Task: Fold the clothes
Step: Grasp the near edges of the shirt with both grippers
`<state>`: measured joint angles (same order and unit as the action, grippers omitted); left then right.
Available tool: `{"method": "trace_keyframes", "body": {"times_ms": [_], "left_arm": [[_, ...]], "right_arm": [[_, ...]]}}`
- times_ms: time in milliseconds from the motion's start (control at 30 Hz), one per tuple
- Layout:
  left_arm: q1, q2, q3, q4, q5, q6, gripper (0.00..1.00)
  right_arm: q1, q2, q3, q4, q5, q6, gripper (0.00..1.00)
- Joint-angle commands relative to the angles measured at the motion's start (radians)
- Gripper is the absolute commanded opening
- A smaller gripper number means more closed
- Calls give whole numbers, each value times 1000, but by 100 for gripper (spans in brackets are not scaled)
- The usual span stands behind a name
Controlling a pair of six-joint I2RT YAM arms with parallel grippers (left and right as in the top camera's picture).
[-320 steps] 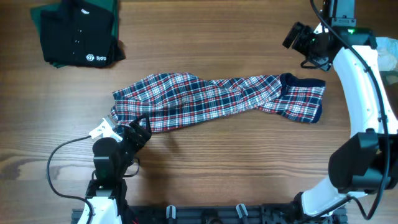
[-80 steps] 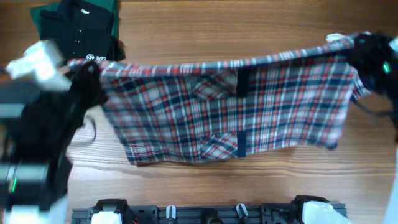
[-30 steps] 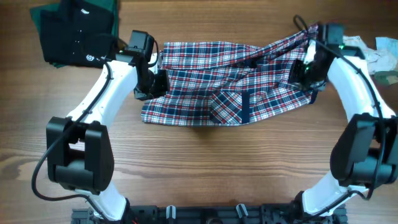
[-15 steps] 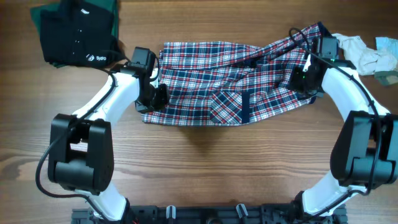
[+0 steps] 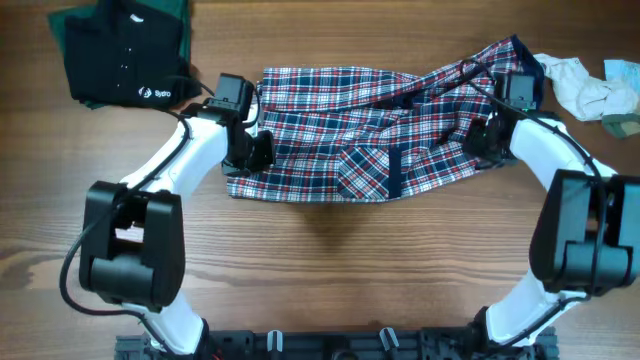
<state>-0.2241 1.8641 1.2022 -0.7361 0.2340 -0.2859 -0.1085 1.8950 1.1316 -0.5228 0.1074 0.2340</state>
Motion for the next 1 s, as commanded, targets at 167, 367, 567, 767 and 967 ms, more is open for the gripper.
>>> {"method": "trace_keyframes", "body": {"times_ms": [167,367,567,767,967], "left_arm": [[-10,33,-67,-11,12,10,6],[-10,33,-119,3,12,10,6],[-10,33,-137,-16,12,10,4],[-7,32,-136,-131,12,10,4],[-7,32,-136,-234,12,-36,4]], "right_arm": [[-4,52,-13,-81,89,66,4],[-4,52,-13,-168,87,163,4],[-4,52,-13,-276,77,217,4],[-4,51,-13,-391,76,406,4],[-4,51,-13,-437,76,477,4]]}}
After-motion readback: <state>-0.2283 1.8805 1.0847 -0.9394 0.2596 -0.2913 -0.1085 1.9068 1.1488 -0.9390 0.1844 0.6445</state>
